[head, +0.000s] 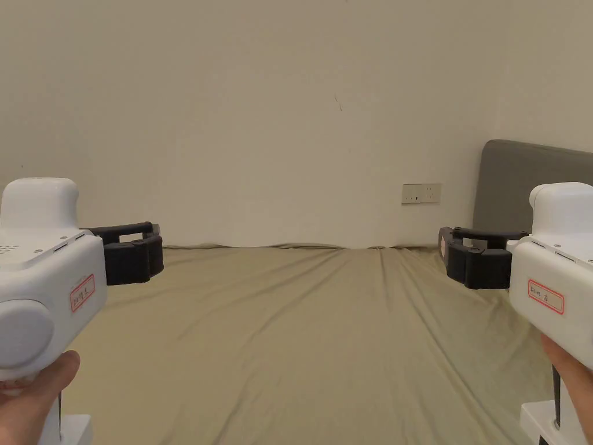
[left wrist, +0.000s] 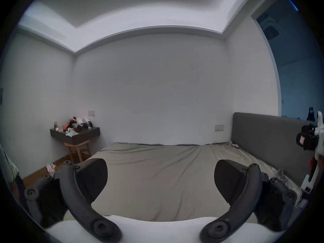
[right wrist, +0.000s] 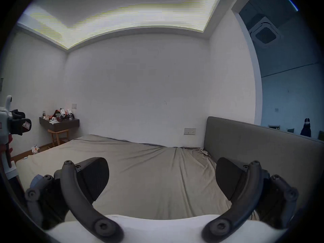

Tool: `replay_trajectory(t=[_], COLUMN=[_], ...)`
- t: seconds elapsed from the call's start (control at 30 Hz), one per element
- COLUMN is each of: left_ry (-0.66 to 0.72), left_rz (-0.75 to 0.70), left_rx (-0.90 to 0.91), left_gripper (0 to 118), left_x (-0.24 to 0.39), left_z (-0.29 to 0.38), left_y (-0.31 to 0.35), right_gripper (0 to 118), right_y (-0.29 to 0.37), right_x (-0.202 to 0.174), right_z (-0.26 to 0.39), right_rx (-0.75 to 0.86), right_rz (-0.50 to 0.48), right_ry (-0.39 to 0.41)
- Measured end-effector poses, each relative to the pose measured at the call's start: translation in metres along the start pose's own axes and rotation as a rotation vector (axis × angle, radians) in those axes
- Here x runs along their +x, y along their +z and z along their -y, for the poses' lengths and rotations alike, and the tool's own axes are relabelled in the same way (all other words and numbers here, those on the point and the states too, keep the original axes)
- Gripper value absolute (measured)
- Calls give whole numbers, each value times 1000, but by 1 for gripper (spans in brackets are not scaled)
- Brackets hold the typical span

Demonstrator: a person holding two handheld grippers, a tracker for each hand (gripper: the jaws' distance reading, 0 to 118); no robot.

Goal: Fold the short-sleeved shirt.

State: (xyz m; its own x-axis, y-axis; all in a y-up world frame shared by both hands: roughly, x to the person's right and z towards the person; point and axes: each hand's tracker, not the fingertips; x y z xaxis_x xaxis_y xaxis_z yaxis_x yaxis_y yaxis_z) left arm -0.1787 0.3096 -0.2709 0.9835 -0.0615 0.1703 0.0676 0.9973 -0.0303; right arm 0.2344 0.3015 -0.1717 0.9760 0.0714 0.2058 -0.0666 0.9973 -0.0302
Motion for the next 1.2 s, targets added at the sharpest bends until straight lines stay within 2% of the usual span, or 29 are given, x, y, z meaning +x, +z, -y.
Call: replay_trajectory(t=[0.23,0.37,1.2], left_ry=[-44,-58,-4], left_rz=[7,9,-6], left_rx=[-4,-14,-37], left_gripper=[118,118,118], left_x=[6,-6,-11], left_z=[6,11,16], left_y=[5,-12,-4], right_gripper=[118,118,118], right_y=[-7,-9,-13], right_x=[-4,-7,-13], right_z=[1,3,9], right_rx=[-24,-26,-38], right_rz=[7,21,29], right_ry=[11,15,32])
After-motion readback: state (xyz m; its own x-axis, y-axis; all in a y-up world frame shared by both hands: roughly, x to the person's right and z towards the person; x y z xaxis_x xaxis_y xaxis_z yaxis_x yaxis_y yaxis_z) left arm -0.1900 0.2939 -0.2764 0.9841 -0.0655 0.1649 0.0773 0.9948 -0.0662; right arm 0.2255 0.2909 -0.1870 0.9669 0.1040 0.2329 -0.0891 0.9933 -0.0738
